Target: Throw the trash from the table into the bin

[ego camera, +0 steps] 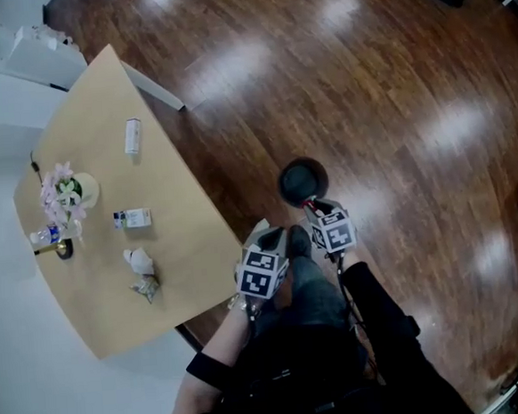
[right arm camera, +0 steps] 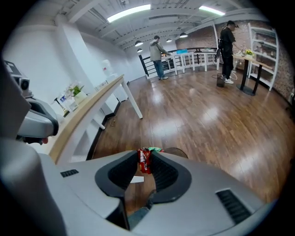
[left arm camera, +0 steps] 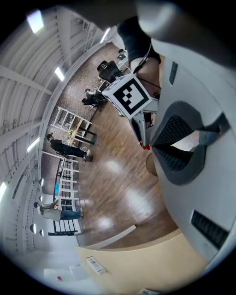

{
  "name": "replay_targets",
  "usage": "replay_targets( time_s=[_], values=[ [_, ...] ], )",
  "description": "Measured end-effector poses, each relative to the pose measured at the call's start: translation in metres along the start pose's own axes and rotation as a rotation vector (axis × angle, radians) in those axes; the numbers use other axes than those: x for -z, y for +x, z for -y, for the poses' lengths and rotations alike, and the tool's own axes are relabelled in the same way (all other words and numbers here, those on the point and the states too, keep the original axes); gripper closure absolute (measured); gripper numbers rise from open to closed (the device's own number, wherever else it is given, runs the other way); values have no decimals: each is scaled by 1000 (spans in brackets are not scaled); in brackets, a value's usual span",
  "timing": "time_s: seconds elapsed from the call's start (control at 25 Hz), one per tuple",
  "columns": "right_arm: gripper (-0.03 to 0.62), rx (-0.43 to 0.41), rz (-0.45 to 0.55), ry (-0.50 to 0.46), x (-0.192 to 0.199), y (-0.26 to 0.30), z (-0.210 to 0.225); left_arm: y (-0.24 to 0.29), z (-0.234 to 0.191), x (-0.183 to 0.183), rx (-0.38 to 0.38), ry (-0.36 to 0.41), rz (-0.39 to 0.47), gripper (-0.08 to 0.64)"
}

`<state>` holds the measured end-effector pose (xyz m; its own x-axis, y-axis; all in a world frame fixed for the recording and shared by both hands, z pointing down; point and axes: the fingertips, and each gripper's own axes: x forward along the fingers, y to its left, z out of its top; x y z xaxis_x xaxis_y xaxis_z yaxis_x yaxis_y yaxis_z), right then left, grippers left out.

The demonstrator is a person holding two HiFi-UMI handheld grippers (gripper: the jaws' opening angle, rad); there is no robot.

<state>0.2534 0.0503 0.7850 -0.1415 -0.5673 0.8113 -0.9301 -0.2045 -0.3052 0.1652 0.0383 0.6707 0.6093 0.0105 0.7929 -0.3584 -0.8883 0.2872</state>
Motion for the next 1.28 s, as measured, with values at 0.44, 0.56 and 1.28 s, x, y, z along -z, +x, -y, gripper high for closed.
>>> replay_targets(
  time_s=[0.44,0.56,1.28],
  values=[
    [485,55,-92,33,37,121,75,82,-17,22,6,-92,-58,560],
    [485,69,-136,-2,46,140,83,85,-17,23,8,-110,-52,560],
    [285,45,-58,82,12,97,62,62,-13,16,12,-145,-22,560]
  ],
)
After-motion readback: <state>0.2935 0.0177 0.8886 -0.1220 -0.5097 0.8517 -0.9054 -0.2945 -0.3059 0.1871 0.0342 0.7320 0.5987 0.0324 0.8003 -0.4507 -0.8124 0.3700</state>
